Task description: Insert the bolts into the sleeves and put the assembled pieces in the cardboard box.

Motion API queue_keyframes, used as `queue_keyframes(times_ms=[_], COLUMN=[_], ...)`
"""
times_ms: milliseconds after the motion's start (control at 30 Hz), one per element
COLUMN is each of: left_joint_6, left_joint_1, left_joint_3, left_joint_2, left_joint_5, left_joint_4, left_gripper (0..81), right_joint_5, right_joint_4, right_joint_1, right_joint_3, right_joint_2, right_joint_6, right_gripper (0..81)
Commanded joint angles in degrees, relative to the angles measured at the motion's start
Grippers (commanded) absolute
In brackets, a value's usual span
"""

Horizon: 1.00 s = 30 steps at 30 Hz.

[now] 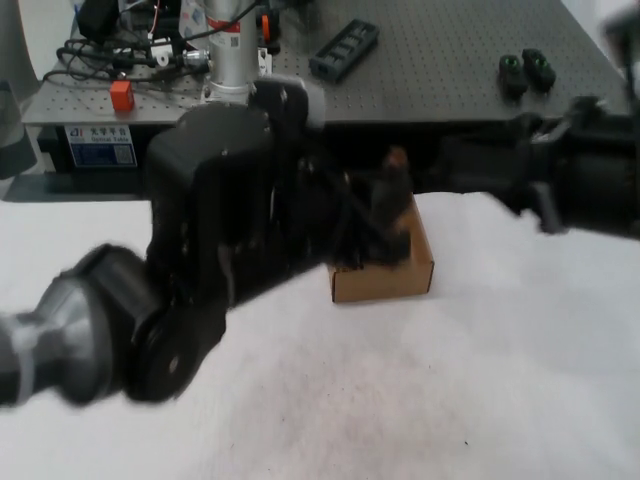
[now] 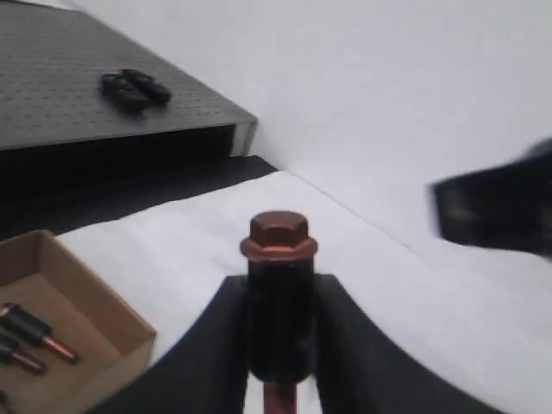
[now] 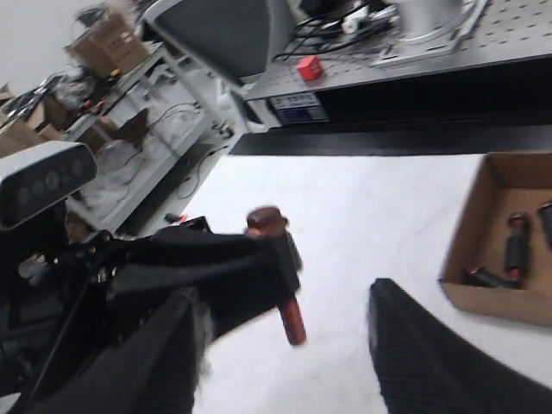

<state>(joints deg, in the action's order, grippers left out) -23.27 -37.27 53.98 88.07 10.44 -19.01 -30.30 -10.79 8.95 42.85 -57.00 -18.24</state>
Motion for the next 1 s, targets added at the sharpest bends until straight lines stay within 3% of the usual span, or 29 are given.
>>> queue_keyframes(times_ms=[0, 167, 433, 700, 967], left_joint_6=[-2.6, -3.2, 0.3, -1.1, -5.6], left_joint_1=[0.9, 4.1, 4.8, 4.8, 4.8], left_joint_3=[1.9, 20.3, 49.2, 55.9, 55.9], left_joint_2=[1.2, 16.1, 37.3, 43.6, 43.6], left_joint_5=[-2.6, -2.2, -1.5, -2.2, -2.6], left_joint_4=[1.1, 19.6, 41.6, 48.3, 49.3], left_gripper=[0.7, 0.7, 0.7, 0.8, 26.1], right_joint_5=[2.8, 4.4, 5.3, 5.3, 5.3], right_joint_4=[-5.5, -13.3, -22.0, -22.3, -22.3], right_joint_1=[-7.0, -11.6, -12.3, -12.3, -12.3], right_joint_3=[0.1, 0.1, 0.1, 0.1, 0.1], right_joint_2=[5.9, 9.4, 9.9, 9.9, 9.9], right_joint_6=[0.3, 0.3, 1.6, 1.6, -0.2], right_gripper=[42.1, 42.1, 42.1, 42.1, 42.1])
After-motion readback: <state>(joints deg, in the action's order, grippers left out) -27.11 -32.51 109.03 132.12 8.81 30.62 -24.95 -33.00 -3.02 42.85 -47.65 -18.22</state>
